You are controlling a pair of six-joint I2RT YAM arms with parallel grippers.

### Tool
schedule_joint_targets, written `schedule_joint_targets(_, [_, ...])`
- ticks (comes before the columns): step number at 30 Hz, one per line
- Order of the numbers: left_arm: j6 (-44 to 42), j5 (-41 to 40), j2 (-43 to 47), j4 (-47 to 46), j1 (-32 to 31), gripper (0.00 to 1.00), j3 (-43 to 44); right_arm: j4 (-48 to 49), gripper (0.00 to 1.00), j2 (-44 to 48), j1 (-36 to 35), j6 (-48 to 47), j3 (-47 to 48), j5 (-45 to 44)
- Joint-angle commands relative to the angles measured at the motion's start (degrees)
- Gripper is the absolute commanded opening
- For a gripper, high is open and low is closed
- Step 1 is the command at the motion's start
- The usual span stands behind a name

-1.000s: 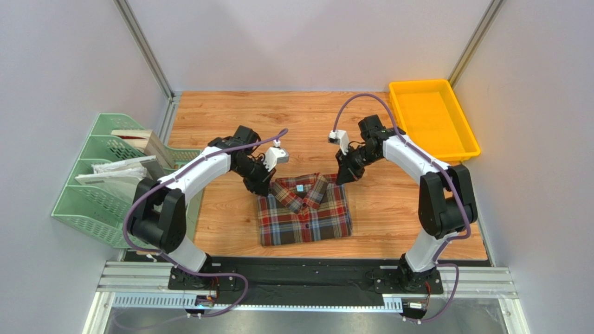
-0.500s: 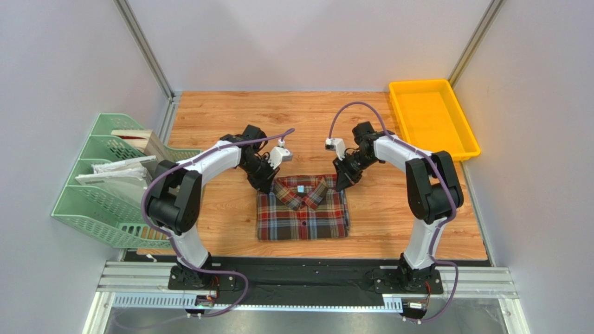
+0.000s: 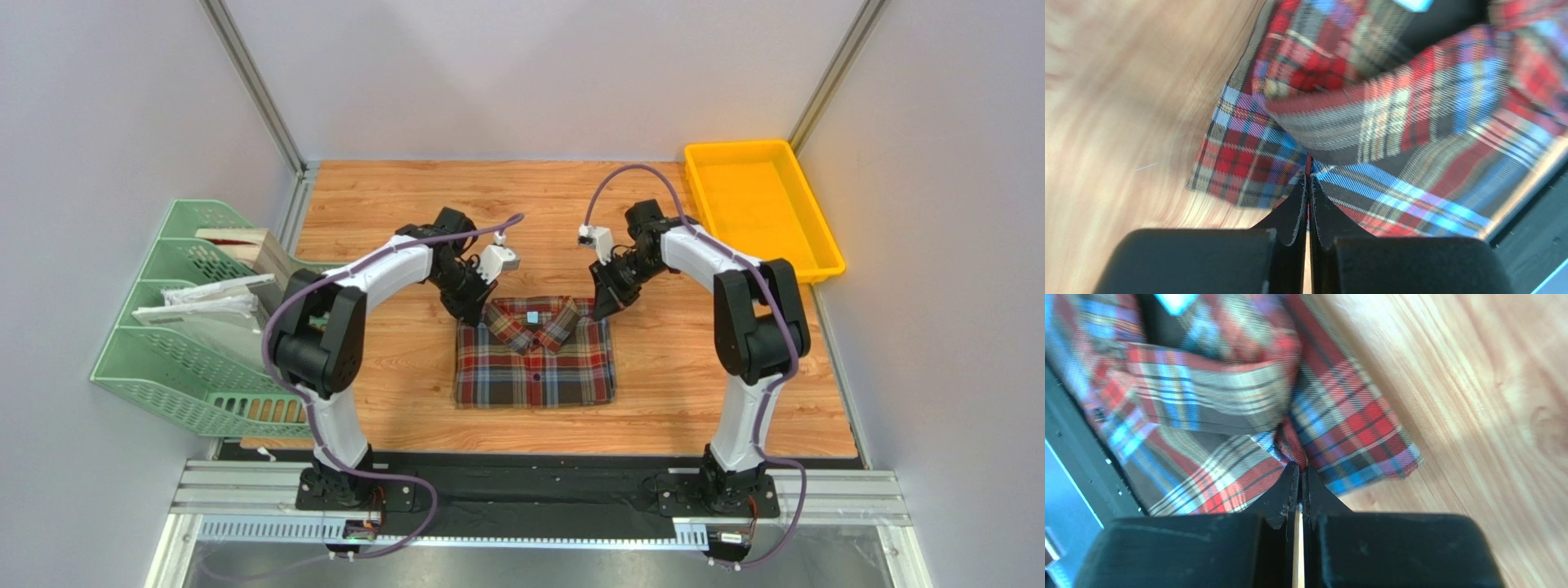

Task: Fold and stack the long sleeve shirts
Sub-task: Fold the shirt, then neatly place the folded shirt to the corner

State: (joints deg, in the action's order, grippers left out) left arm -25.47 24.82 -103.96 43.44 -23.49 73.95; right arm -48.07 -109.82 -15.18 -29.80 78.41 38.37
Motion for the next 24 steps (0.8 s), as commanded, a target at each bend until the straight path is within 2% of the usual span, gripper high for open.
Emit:
schedule_joint_targets(1, [3.3,-3.8,-4.2,-1.8,1.2,0.00,3.6,3.1,0.00,-4.3,0.3,4.5,2.0,-3.4])
schedule_joint_targets(4, [4.9,-2.5,-4.9,-1.7,2.3,0.00,5.0,4.5,0.00,-3.4,0.6,6.9,1.4,-6.6])
schedule_joint_targets(7, [5.5,-0.9,-3.5,-1.3,2.4,0.07,5.0,6.8,0.00,-1.4,2.1,9.9,1.7,-9.6])
schedule_joint_targets(8, [5.8,-0.9,-2.2,-1.4,2.5,0.18,4.8,7.1,0.00,-0.3,2.4,11.3,2.3,-10.0])
schedule_joint_targets(10, [7.0,-2.1,-0.5,-1.6,2.7,0.34,4.5,5.4,0.19,0.7,2.9,11.8,4.5,-11.1])
schedule_joint_targets(12, [9.1,-1.5,2.7,-1.2,3.6,0.40,4.4,4.1,0.45,3.4,2.9,12.4,5.3,-11.8])
schedule_joint_targets(15, [11.1,1.1,10.3,-2.0,5.7,0.51,2.3,4.0,0.68,10.1,2.9,14.1,3.7,-12.3])
schedule_joint_targets(16, [10.9,1.7,14.5,-1.7,5.8,0.72,0.9,4.1,0.75,12.0,2.8,14.9,2.3,-12.3])
schedule_joint_targets(17, [11.0,2.2,16.5,-1.5,5.7,0.78,0.2,4.0,0.76,13.5,2.8,15.6,1.7,-12.4])
schedule_joint_targets(18, [11.4,3.7,18.5,-1.3,5.4,0.99,-0.5,3.7,0.77,16.2,2.8,16.7,1.2,-12.9])
schedule_joint_targets(19, [12.2,3.3,22.1,-1.3,4.7,0.99,-1.8,3.2,0.80,17.4,2.8,17.3,0.6,-13.3])
schedule_joint_targets(20, [12.7,0.7,23.7,-1.5,0.6,0.99,-2.4,3.0,0.82,18.6,2.8,17.7,-0.8,-13.7])
schedule_joint_targets(21, [13.7,-5.9,25.0,-2.0,-2.1,0.99,-3.7,2.8,0.88,20.9,2.8,18.1,-1.6,-14.3])
schedule_joint_targets(22, [15.5,-8.4,26.4,-2.6,-4.4,0.99,-4.3,2.1,0.89,21.7,2.8,18.9,-2.2,-14.0])
schedule_joint_targets(23, [16.5,-9.0,26.4,-2.3,-7.7,0.99,-4.4,1.5,1.00,22.5,2.8,19.4,-3.3,-13.5])
schedule_joint_targets(24, [17.6,-7.5,26.2,-1.7,-8.6,0.99,-4.7,1.1,1.00,23.4,2.6,20.1,-4.0,-12.9])
